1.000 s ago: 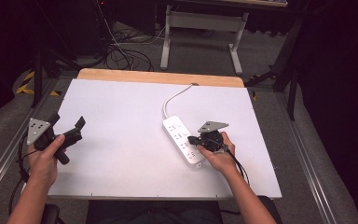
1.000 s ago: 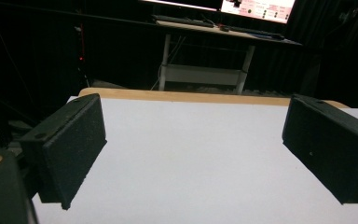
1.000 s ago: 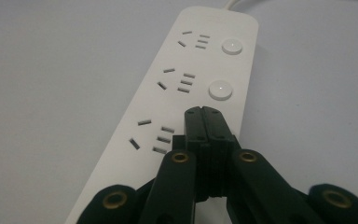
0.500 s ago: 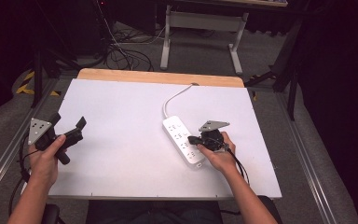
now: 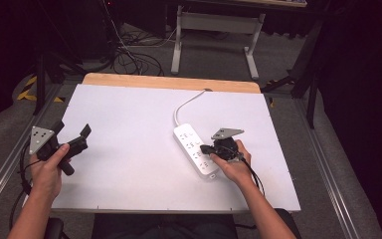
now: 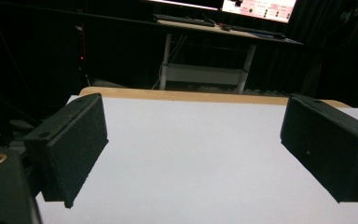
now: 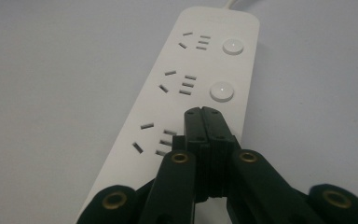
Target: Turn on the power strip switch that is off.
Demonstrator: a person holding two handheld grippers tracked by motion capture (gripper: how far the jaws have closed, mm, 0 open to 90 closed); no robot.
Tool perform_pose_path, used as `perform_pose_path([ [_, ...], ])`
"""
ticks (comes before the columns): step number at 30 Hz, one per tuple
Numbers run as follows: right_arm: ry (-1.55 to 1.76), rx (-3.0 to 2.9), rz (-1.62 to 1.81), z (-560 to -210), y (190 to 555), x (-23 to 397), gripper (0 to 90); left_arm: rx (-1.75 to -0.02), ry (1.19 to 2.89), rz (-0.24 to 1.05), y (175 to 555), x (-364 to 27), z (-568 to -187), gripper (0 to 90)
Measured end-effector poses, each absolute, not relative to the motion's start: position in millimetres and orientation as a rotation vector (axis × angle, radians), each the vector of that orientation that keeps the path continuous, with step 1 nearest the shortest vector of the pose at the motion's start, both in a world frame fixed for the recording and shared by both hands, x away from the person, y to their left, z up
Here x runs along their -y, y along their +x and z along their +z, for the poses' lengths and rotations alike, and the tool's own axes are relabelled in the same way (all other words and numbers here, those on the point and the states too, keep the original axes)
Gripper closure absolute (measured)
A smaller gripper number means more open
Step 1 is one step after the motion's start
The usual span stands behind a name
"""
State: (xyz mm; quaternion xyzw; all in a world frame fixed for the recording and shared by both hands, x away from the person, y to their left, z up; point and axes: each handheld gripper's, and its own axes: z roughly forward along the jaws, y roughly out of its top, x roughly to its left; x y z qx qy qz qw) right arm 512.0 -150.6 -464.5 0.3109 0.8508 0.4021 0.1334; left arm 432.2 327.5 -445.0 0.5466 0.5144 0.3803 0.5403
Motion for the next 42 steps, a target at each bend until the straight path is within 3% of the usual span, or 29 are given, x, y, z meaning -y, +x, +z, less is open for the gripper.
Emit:
perform_pose_path([
  [42, 0.855, -1.951, 1.737, -416, 484, 218, 89.3, -1.224, 1.295, 0.906, 431, -330, -445, 7.3],
])
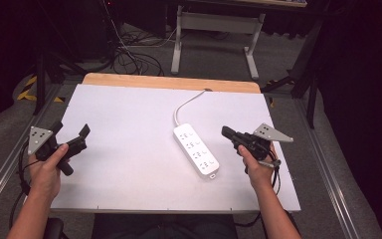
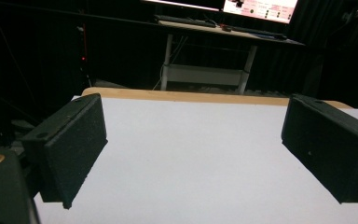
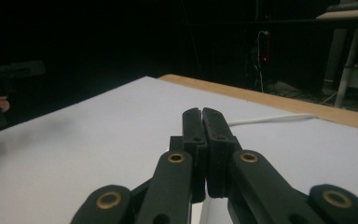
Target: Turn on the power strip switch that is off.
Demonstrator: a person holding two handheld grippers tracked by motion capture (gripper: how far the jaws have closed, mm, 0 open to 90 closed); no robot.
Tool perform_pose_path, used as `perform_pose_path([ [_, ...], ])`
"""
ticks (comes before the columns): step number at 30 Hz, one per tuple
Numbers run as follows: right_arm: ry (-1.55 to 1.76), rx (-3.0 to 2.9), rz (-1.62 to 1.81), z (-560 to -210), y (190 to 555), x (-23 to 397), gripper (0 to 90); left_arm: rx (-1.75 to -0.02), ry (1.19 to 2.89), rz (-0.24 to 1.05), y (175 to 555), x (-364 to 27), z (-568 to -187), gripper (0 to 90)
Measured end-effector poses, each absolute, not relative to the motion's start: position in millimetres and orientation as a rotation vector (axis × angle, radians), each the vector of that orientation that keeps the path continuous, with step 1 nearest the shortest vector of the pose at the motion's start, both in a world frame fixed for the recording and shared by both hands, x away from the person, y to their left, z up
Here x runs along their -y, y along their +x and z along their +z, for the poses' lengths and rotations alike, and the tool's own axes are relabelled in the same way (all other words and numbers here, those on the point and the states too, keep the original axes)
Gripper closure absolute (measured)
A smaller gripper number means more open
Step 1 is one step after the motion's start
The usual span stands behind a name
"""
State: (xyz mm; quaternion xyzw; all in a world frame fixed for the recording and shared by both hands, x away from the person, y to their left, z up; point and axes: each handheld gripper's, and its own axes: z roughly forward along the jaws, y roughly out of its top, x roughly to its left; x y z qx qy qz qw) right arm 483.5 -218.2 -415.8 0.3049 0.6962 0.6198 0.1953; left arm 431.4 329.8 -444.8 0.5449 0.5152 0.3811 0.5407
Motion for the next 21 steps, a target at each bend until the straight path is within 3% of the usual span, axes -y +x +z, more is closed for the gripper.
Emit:
perform_pose_path([
  [17, 0.852, -1.855, 1.760, -415, 479, 233, 84.2, -1.223, 1.297, 0.906, 431, -330, -445, 7.4],
  [21, 0.864, -1.827, 1.759, -415, 478, 235, 75.5, -1.226, 1.291, 0.905, 431, -330, -445, 7.4],
])
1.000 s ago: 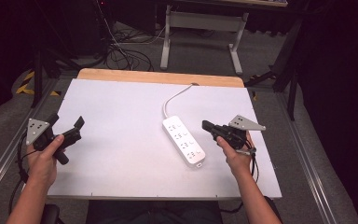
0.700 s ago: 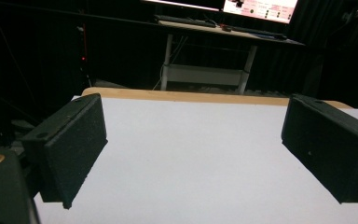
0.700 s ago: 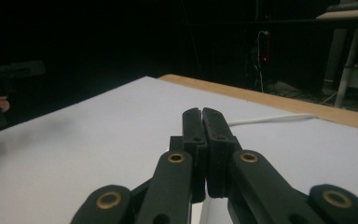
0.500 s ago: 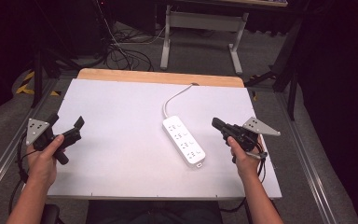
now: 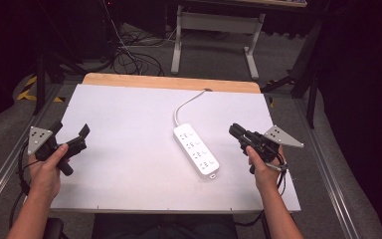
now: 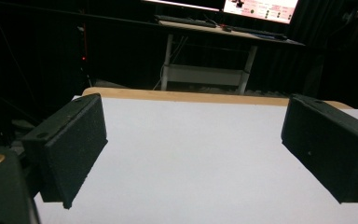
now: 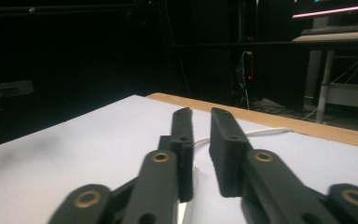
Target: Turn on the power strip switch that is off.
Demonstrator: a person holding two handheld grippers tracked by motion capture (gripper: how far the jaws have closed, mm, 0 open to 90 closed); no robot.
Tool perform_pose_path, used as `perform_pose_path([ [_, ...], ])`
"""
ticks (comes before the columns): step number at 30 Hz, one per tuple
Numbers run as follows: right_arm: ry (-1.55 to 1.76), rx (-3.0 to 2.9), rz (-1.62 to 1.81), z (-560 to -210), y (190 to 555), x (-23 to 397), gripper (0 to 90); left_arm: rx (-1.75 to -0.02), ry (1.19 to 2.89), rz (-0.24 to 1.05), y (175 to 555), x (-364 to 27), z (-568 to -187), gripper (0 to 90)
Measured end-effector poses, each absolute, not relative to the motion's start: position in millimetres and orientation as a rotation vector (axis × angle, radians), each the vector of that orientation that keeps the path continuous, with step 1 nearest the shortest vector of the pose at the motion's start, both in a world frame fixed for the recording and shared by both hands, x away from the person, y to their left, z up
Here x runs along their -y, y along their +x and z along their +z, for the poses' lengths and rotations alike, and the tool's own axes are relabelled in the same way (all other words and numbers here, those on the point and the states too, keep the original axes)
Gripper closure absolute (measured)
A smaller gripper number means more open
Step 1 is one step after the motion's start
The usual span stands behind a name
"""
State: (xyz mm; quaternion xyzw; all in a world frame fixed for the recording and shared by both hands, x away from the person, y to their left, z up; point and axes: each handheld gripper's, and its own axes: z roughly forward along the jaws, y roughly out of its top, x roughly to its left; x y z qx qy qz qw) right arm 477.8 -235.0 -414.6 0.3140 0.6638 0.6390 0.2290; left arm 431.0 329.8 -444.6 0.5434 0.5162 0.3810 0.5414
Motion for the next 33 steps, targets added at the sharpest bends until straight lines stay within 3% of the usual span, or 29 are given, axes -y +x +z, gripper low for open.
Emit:
perform_pose_path([
  [3, 0.891, -1.797, 1.761, -415.5, 478.9, 237.2, 59.6, -1.227, 1.290, 0.905, 431.0, -329.9, -444.7, 7.4],
  [6, 0.919, -1.773, 1.763, -416.1, 480.3, 239.1, 49.2, -1.226, 1.292, 0.905, 431.1, -329.7, -444.7, 7.4],
  [7, 0.924, -1.763, 1.762, -416.1, 480.6, 239.4, 43.2, -1.226, 1.292, 0.905, 431.2, -329.6, -444.7, 7.4],
  [8, 0.930, -1.750, 1.755, -416.4, 481.8, 239.5, 26.2, -1.226, 1.292, 0.905, 431.2, -329.6, -444.7, 7.4],
  [9, 0.930, -1.750, 1.755, -416.4, 481.8, 239.5, 26.2, -1.227, 1.291, 0.905, 431.2, -329.7, -444.7, 7.4],
  [11, 0.926, -1.758, 1.736, -417.7, 483.6, 239.1, 11.5, -1.228, 1.289, 0.904, 431.2, -329.9, -444.8, 7.4],
  [13, 0.892, -1.760, 1.737, -419.3, 483.9, 239.2, 4.6, -1.225, 1.293, 0.905, 431.1, -330.3, -444.6, 7.4],
  [33, 0.878, -1.734, 1.728, -422.2, 484.7, 240.6, 2.2, -1.227, 1.293, 0.910, 431.6, -330.3, -444.8, 7.3],
])
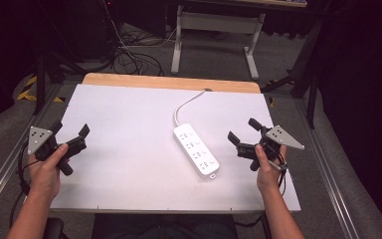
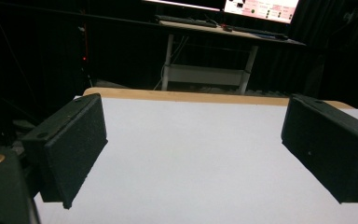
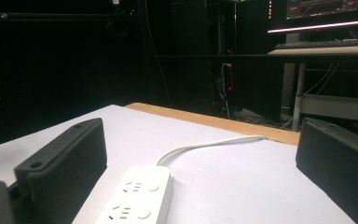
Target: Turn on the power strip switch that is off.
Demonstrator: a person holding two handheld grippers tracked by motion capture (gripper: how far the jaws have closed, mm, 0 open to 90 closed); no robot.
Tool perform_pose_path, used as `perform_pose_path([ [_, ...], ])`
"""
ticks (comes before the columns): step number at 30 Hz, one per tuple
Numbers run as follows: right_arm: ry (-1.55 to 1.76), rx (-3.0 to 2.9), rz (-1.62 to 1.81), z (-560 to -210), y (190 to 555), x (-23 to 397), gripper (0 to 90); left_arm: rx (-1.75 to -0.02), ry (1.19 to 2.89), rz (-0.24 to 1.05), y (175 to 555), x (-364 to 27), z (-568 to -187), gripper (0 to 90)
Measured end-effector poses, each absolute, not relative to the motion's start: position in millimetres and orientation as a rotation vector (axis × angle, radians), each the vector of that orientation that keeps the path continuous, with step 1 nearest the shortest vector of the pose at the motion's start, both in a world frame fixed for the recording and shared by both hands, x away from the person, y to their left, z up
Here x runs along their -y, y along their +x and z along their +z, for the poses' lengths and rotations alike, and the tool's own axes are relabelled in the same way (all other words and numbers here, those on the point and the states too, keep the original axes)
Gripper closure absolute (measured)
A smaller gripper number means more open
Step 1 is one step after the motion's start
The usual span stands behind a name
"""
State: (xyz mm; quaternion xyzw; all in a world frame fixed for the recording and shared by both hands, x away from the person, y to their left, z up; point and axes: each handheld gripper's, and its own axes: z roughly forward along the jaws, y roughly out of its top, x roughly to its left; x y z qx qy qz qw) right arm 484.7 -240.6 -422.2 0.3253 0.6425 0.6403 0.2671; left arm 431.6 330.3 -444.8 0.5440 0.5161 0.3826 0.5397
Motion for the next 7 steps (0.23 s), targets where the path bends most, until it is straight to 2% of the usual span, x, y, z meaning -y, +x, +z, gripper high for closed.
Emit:
perform_pose_path([
  [7, 0.879, -1.730, 1.730, -422.8, 485.6, 241.2, 2.4, -1.228, 1.296, 0.910, 432.1, -330.5, -444.9, 7.4],
])
